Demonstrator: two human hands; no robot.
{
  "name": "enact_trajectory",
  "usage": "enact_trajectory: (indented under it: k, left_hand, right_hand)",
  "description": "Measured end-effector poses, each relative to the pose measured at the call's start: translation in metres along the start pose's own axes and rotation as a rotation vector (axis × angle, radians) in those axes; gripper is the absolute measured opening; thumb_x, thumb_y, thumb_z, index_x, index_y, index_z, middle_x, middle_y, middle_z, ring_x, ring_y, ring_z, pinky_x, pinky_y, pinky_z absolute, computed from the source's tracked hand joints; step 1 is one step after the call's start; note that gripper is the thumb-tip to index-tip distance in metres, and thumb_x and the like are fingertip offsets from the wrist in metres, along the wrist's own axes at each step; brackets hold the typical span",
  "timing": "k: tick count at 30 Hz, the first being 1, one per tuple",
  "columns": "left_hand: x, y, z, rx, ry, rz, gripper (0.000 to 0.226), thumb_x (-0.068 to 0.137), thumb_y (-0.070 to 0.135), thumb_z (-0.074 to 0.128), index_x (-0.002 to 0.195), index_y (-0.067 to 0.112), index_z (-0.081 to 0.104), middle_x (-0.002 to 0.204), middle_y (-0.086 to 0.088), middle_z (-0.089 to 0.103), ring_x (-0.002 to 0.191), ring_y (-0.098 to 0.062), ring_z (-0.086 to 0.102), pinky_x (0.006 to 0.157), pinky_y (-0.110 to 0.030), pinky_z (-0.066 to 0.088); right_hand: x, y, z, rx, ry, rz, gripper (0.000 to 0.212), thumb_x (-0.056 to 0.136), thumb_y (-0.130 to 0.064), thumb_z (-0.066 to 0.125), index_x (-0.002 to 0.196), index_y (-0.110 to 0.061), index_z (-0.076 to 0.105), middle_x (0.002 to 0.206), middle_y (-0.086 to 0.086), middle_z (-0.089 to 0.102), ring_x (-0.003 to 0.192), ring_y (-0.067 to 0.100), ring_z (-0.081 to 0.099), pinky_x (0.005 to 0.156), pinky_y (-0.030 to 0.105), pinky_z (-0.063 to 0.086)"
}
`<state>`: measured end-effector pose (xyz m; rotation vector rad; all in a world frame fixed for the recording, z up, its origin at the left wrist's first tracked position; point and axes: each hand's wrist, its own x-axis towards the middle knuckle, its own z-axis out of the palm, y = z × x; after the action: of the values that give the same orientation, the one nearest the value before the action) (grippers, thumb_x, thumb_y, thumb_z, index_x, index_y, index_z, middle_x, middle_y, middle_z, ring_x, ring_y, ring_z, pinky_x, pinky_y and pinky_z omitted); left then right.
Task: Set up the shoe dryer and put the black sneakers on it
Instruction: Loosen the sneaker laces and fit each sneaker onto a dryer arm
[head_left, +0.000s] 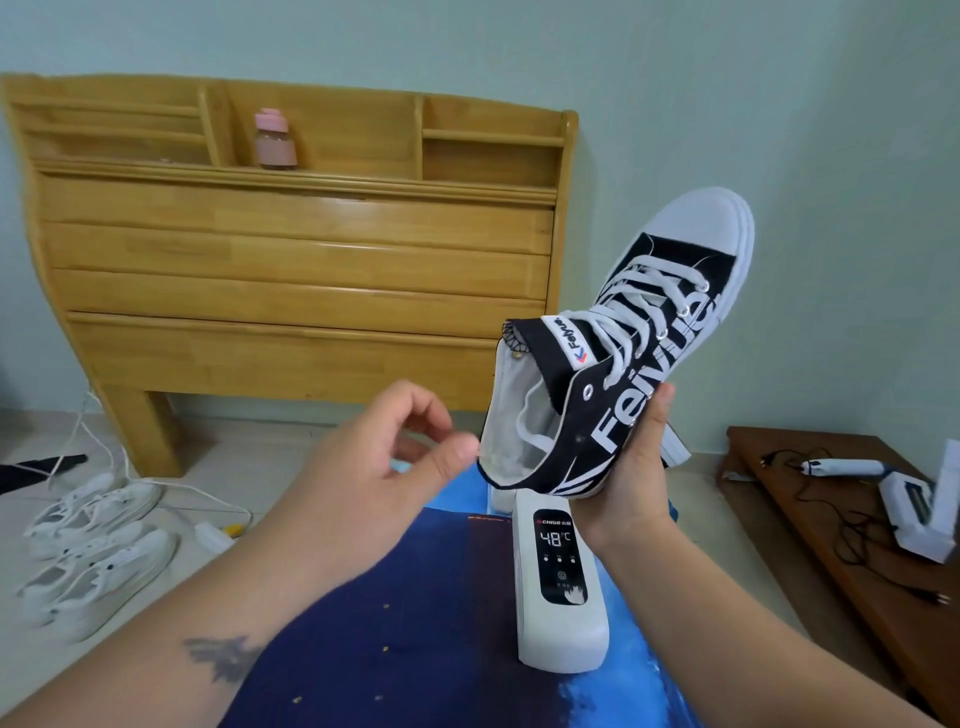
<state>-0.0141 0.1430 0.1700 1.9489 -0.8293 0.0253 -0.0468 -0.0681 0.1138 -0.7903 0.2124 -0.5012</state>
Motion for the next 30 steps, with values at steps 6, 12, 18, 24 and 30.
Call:
enact_trajectory:
  k: [6,12,18,24,30]
  left_hand:
    - [-0.009,-0.005,0.014,0.085,-0.018,0.115,0.019,0.08,0.029,0.073,0.089,0.039,0.06,0.089,0.021,0.067,0.066,-0.008,0.064,0.056,-0.014,0.045]
    - [-0.009,0.003,0.013,0.158,-0.032,0.217,0.008,0.081,0.036,0.069,0.088,0.037,0.073,0.084,0.018,0.063,0.074,-0.003,0.06,0.06,-0.007,0.039]
    - [-0.014,0.006,0.017,0.664,-0.222,0.423,0.042,0.082,0.073,0.032,0.109,0.041,0.039,0.084,0.01,0.047,0.066,-0.007,0.042,0.059,-0.029,0.039]
    - [-0.006,0.0,0.011,0.072,0.078,0.464,0.041,0.085,0.069,0.043,0.084,0.032,0.061,0.055,0.007,0.047,0.047,-0.002,0.041,0.044,-0.022,0.035]
    - [0.026,-0.025,0.024,-0.536,0.152,-0.164,0.055,0.082,0.072,0.042,0.089,0.027,0.072,0.083,0.005,0.068,0.08,-0.017,0.061,0.078,-0.03,0.048]
  right_hand:
    - [-0.001,0.005,-0.004,0.012,0.01,0.001,0.061,0.064,-0.082,0.05,0.101,-0.043,0.077,0.119,-0.01,0.073,0.105,0.011,0.071,0.086,0.035,0.051]
    - [-0.002,0.005,-0.006,-0.003,0.036,0.023,0.072,0.063,-0.083,0.047,0.114,-0.038,0.071,0.121,-0.007,0.073,0.105,0.014,0.071,0.09,0.037,0.05]
    - [-0.009,0.011,-0.005,-0.032,-0.041,0.08,0.088,0.064,-0.083,0.044,0.131,-0.029,0.062,0.13,0.0,0.068,0.121,0.02,0.063,0.108,0.045,0.042]
    - [-0.013,0.01,0.0,-0.013,-0.13,0.16,0.088,0.064,-0.083,0.045,0.132,-0.029,0.062,0.134,0.0,0.066,0.128,0.023,0.058,0.114,0.046,0.035]
    - [-0.018,0.009,0.014,-0.076,-0.189,0.386,0.072,0.093,-0.07,0.029,0.118,-0.013,0.065,0.097,0.008,0.077,0.082,0.021,0.075,0.067,0.03,0.059]
